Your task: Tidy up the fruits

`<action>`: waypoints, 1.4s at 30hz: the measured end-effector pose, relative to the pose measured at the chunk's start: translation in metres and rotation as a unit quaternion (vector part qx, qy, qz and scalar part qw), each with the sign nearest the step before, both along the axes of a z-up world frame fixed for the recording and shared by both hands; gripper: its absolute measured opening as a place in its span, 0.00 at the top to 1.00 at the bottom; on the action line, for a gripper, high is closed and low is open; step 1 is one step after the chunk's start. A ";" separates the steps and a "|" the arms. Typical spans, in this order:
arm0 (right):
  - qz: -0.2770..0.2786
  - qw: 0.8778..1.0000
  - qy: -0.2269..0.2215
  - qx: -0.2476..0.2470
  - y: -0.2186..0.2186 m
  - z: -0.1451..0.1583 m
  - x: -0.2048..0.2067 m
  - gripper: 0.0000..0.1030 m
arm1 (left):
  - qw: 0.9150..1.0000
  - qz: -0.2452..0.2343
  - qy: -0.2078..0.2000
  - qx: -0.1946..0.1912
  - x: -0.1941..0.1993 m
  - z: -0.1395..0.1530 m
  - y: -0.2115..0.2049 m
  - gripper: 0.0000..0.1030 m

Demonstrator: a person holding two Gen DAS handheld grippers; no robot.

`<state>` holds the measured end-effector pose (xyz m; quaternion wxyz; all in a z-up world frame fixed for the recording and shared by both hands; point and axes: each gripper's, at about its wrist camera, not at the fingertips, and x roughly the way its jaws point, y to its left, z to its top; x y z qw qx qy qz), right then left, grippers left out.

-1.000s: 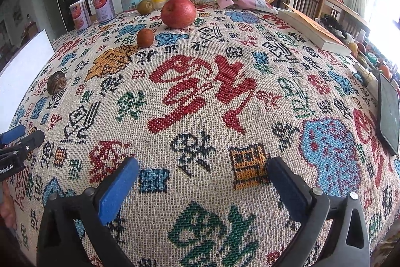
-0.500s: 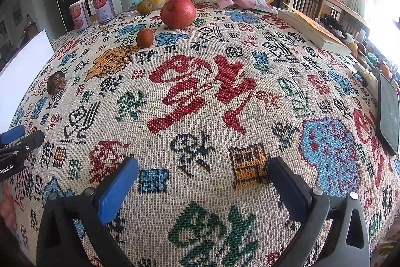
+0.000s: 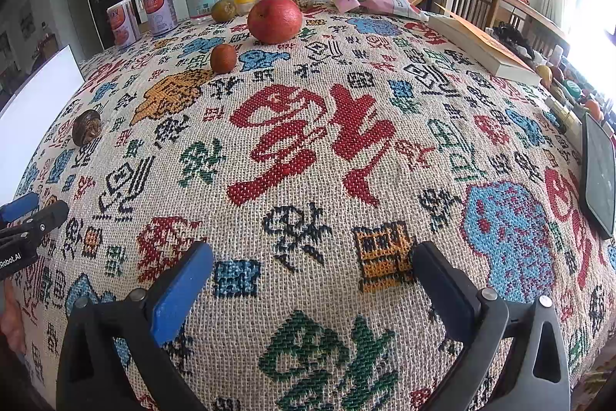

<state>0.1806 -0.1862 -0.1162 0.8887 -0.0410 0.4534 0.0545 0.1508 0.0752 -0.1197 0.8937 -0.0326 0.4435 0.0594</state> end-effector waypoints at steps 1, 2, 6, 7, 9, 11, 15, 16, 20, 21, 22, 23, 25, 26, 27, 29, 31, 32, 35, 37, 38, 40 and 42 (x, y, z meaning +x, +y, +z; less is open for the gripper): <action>0.000 1.000 0.000 0.000 0.000 0.000 0.000 0.00 | 1.000 0.000 0.000 0.000 0.000 0.000 0.000 0.11; 0.000 1.000 0.000 0.000 0.000 0.000 0.000 0.00 | 1.000 0.000 0.000 0.000 0.000 0.000 0.000 0.11; 0.000 1.000 0.000 0.000 0.000 0.000 0.000 0.00 | 1.000 0.000 0.000 0.000 0.000 0.000 0.000 0.11; 0.000 1.000 0.000 0.000 0.000 0.000 0.000 0.00 | 1.000 0.000 0.000 0.000 0.000 0.000 0.000 0.11; 0.000 1.000 0.000 0.000 0.000 0.000 0.000 0.00 | 1.000 0.000 0.000 0.000 0.000 0.000 0.000 0.11; 0.000 1.000 0.000 0.000 0.000 0.000 0.000 0.00 | 1.000 0.000 0.000 0.000 0.000 0.000 0.000 0.11; 0.000 1.000 0.000 0.000 0.000 0.000 0.000 0.00 | 1.000 0.000 0.000 0.000 0.000 0.000 0.000 0.11; 0.000 1.000 0.000 0.000 0.000 0.000 0.000 0.00 | 1.000 0.000 0.000 0.000 0.000 0.000 0.000 0.11; 0.000 1.000 0.000 0.000 0.000 0.000 0.000 0.00 | 1.000 0.000 0.000 0.000 0.000 0.000 0.000 0.11; 0.000 1.000 0.000 0.000 -0.001 0.000 0.000 0.00 | 1.000 0.000 0.000 0.000 0.000 0.000 0.000 0.11; 0.000 1.000 0.000 0.000 -0.001 0.000 0.000 0.00 | 1.000 0.000 0.000 0.000 0.000 0.000 0.000 0.11; 0.000 1.000 0.000 0.000 -0.001 0.000 0.000 0.00 | 1.000 0.000 0.000 0.000 0.000 0.000 0.000 0.11; 0.000 1.000 0.000 0.000 -0.001 0.000 0.000 0.00 | 1.000 0.000 0.000 0.000 0.000 0.000 0.000 0.11; 0.000 1.000 0.000 0.000 -0.001 0.000 0.000 0.00 | 1.000 0.000 0.000 -0.001 0.000 0.000 0.000 0.11; 0.000 1.000 0.000 0.000 -0.001 0.000 0.001 0.00 | 1.000 0.000 -0.001 -0.002 0.000 0.000 0.000 0.11; 0.000 1.000 0.001 0.001 -0.001 0.000 0.000 0.00 | 1.000 0.000 -0.001 -0.004 0.000 -0.001 0.002 0.11; 0.000 1.000 0.000 0.000 -0.001 0.000 0.001 0.00 | 1.000 -0.002 -0.007 -0.021 -0.001 0.000 0.007 0.10; 0.000 1.000 0.000 0.000 -0.001 0.000 0.000 0.00 | 0.999 -0.003 -0.015 -0.043 -0.004 0.002 0.013 0.10; 0.000 1.000 0.000 0.000 -0.001 0.000 0.000 0.00 | 0.990 0.011 -0.043 -0.131 -0.008 0.007 0.038 0.11; 0.000 1.000 0.001 0.000 -0.001 0.000 0.001 0.00 | 0.989 0.013 -0.030 -0.144 0.005 0.011 0.043 0.11; 0.000 1.000 0.001 0.000 0.000 0.000 0.001 0.00 | 0.990 0.002 -0.022 -0.136 0.014 0.014 0.040 0.11; -0.001 1.000 0.001 0.000 -0.001 0.000 0.001 0.00 | 0.994 -0.029 -0.021 -0.105 0.030 0.021 0.028 0.11; 0.000 1.000 0.001 0.000 -0.001 0.000 0.001 0.00 | 0.996 -0.058 -0.029 -0.063 0.045 0.024 0.013 0.12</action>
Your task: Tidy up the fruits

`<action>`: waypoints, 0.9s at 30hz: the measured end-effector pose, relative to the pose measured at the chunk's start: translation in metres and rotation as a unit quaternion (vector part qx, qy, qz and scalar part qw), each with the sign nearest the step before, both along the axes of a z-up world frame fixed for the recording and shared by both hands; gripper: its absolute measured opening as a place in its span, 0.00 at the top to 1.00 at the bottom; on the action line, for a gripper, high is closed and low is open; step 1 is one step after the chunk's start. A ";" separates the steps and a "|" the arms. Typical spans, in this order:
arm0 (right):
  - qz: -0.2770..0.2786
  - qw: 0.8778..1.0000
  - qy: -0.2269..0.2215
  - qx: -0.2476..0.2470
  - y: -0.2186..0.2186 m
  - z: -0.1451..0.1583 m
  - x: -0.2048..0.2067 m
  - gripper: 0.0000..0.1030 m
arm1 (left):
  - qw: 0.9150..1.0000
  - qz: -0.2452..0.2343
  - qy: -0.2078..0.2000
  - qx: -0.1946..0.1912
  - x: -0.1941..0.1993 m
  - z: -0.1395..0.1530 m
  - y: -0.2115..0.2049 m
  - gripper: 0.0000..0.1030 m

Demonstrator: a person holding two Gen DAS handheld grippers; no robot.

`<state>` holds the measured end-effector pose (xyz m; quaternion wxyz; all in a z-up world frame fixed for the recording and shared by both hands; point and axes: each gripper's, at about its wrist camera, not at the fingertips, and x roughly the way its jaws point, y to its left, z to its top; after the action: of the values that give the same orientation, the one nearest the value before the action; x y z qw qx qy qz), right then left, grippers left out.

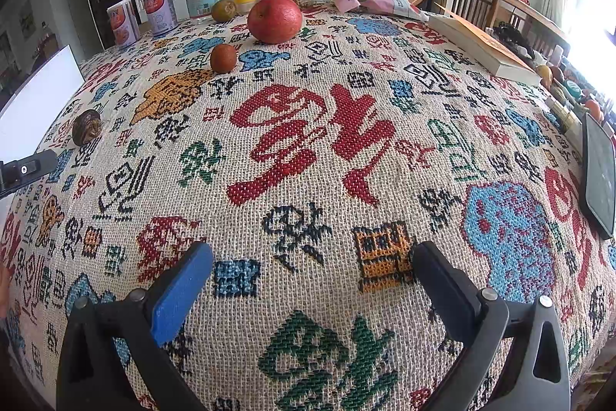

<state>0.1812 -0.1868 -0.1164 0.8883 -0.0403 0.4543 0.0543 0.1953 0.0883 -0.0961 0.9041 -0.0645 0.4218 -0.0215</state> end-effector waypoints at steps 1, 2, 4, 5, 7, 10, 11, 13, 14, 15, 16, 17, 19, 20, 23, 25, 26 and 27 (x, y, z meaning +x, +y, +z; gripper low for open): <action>0.000 1.000 0.000 0.000 0.000 0.000 0.000 0.00 | 1.000 -0.007 -0.001 0.023 0.008 -0.001 -0.007 0.12; 0.000 1.000 0.000 0.000 0.000 0.000 0.000 0.00 | 0.999 -0.008 0.000 0.040 0.015 -0.003 -0.011 0.13; 0.000 1.000 0.000 0.000 0.000 0.000 0.000 0.00 | 0.998 -0.005 0.005 0.060 0.025 -0.009 -0.015 0.14; 0.000 1.000 0.000 0.000 0.000 0.000 0.000 0.00 | 0.998 -0.001 0.008 0.065 0.029 -0.012 -0.015 0.17; 0.000 1.000 0.000 0.000 0.000 0.000 0.000 0.00 | 0.997 0.004 0.021 0.073 0.033 -0.020 -0.011 0.42; 0.000 1.000 0.000 0.000 0.000 0.000 0.000 0.00 | 0.998 0.008 0.007 0.061 0.026 -0.017 -0.004 0.65; 0.000 1.000 0.000 0.000 0.000 0.000 0.000 0.00 | 0.998 0.011 0.007 0.056 0.022 -0.015 -0.001 0.66; 0.000 1.000 0.000 0.000 0.000 0.000 0.000 0.00 | 0.999 0.015 0.005 0.036 0.011 -0.009 0.006 0.66; 0.000 1.000 0.000 0.000 0.000 0.000 0.000 0.00 | 1.000 0.013 0.008 0.027 0.005 -0.007 0.008 0.66; 0.000 1.000 0.000 0.000 0.000 0.000 0.000 0.00 | 1.000 0.009 0.013 0.021 -0.001 -0.007 0.010 0.67; 0.000 1.000 0.000 0.000 0.000 0.000 0.000 0.00 | 1.000 0.005 0.015 0.020 -0.007 -0.006 0.011 0.71; 0.000 1.000 0.000 0.000 0.000 0.000 0.000 0.00 | 1.000 0.000 0.016 0.022 -0.013 -0.007 0.010 0.72; 0.000 1.000 0.000 0.000 0.000 0.000 0.000 0.00 | 0.999 -0.008 0.020 0.035 -0.018 -0.010 0.007 0.71; 0.000 1.000 0.000 0.000 0.000 0.000 0.000 0.00 | 0.999 -0.008 0.021 0.043 -0.020 -0.013 0.006 0.67; 0.000 1.000 0.000 0.000 0.000 0.000 0.000 0.00 | 0.999 0.010 0.020 0.049 -0.020 -0.018 0.007 0.27; -0.001 1.000 0.000 -0.001 0.001 0.000 0.000 0.00 | 0.999 0.021 0.018 0.041 -0.018 -0.019 0.009 0.25; -0.001 1.000 0.000 0.000 0.001 0.000 -0.001 0.00 | 0.999 0.023 0.018 0.040 -0.016 -0.020 0.009 0.23; -0.001 1.000 0.000 0.001 0.000 0.000 -0.001 0.00 | 0.999 0.023 0.019 0.045 -0.014 -0.021 0.007 0.20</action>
<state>0.1804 -0.1868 -0.1162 0.8884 -0.0390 0.4543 0.0543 0.1810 0.0956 -0.1173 0.8984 -0.0338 0.4375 0.0194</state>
